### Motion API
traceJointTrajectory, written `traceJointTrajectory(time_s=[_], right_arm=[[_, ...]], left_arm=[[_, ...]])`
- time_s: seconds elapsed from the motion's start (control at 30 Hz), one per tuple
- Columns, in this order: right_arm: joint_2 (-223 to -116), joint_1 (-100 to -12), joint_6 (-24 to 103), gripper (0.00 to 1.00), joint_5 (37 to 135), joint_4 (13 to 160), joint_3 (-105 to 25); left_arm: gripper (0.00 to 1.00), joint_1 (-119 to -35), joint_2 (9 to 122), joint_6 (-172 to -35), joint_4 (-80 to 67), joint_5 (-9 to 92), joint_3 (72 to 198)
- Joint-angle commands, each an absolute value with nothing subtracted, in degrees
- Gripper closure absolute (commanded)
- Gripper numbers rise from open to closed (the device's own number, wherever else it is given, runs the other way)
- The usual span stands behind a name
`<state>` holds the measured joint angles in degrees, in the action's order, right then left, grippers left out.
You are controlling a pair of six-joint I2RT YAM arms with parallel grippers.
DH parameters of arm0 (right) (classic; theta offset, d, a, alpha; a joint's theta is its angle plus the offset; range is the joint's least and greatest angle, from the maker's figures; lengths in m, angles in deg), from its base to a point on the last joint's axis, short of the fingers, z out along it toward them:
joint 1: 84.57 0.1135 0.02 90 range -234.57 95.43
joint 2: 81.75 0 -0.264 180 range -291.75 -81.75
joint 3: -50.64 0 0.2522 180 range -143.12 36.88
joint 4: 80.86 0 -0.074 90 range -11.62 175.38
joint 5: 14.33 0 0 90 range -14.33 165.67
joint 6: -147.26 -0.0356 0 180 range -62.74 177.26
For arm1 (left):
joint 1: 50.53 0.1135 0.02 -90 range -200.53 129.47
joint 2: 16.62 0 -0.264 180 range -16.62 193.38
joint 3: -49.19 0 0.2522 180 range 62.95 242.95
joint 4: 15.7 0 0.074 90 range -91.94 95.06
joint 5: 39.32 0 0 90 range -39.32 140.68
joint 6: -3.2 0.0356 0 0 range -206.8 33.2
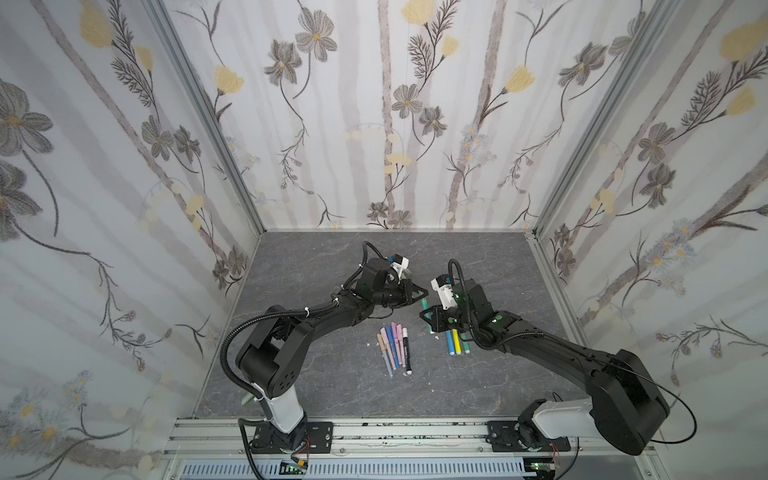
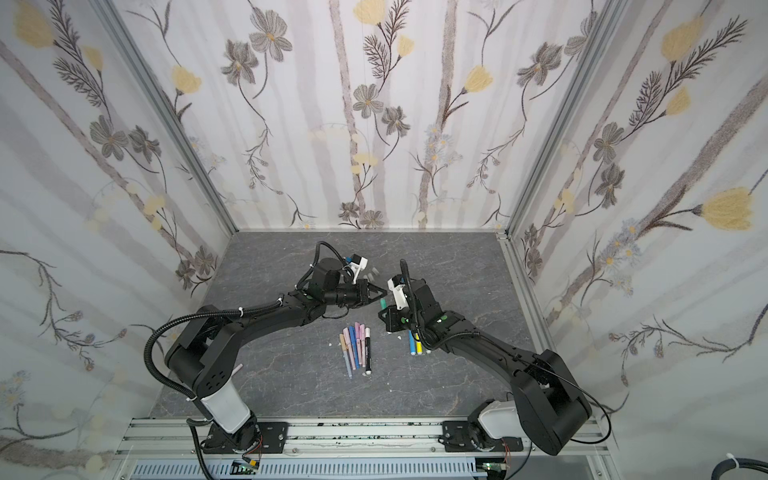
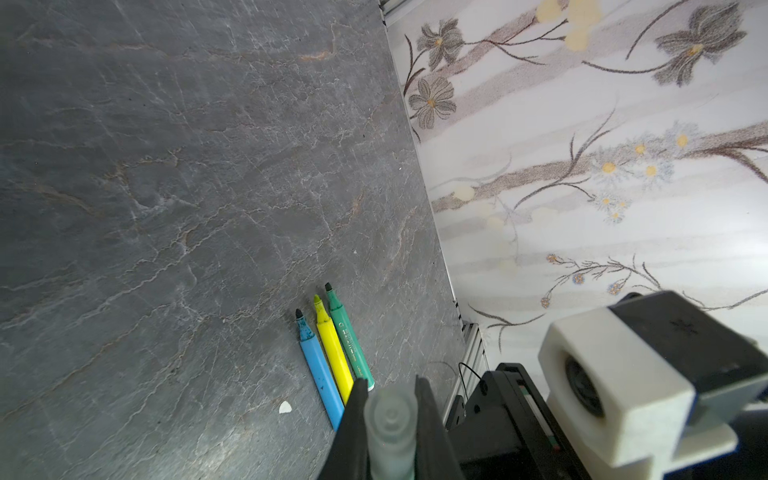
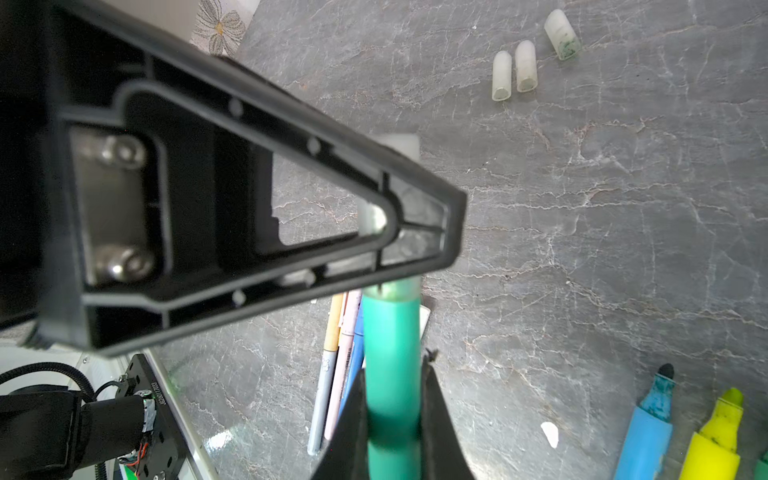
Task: Open the pen caps
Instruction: 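Grasp the green highlighter's cap with the left gripper while the right gripper holds it, then pull the cap off with the left gripper while the right gripper lowers the highlighter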
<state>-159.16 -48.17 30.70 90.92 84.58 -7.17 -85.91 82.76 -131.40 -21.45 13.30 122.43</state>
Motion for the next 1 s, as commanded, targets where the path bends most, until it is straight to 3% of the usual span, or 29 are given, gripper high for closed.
traceJointTrajectory(time_s=[0.0,0.97], right_arm=[[-158.6,-47.93,28.62,1.0,89.52,84.41,-6.72],[-153.88,-43.22,25.87,1.0,83.96,83.24,2.92]], left_arm=[[1.0,-85.47,82.61,-127.57,-19.72,16.72,124.32],[1.0,-75.9,86.11,-130.39,-23.21,13.68,127.39]])
